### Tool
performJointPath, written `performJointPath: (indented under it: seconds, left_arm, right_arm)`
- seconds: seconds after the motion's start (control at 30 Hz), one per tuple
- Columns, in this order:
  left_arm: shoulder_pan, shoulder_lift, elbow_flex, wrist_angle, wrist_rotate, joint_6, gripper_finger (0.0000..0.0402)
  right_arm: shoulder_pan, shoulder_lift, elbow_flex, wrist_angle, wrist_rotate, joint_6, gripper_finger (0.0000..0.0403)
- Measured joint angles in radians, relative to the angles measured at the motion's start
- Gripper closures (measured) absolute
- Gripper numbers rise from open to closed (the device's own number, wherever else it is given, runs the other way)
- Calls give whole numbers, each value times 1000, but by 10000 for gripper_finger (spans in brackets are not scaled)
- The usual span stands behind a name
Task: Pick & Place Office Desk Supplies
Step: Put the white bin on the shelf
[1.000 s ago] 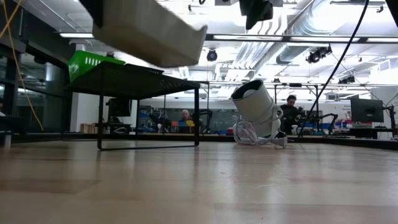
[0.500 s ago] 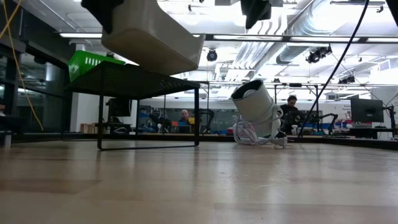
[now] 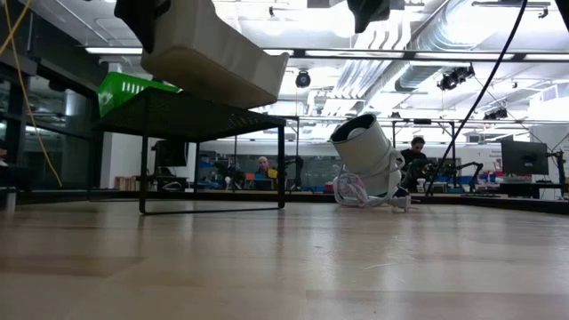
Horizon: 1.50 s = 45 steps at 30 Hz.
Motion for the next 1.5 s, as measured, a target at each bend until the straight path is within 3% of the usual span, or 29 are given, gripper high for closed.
performJointPath:
  seconds: [0.93, 1.27, 1.5]
  left_arm:
    - [12, -6, -4, -23, -32, 57, 400]
    - [-8, -6, -4, -21, -33, 30, 400]
    - [-41, -6, -4, -17, -32, 30, 400]
  right_arm:
    - [74, 0, 0, 0, -17, 48, 239]
    - [238, 0, 0, -1, -13, 144, 239]
    - [354, -1, 0, 38, 77, 196, 239]
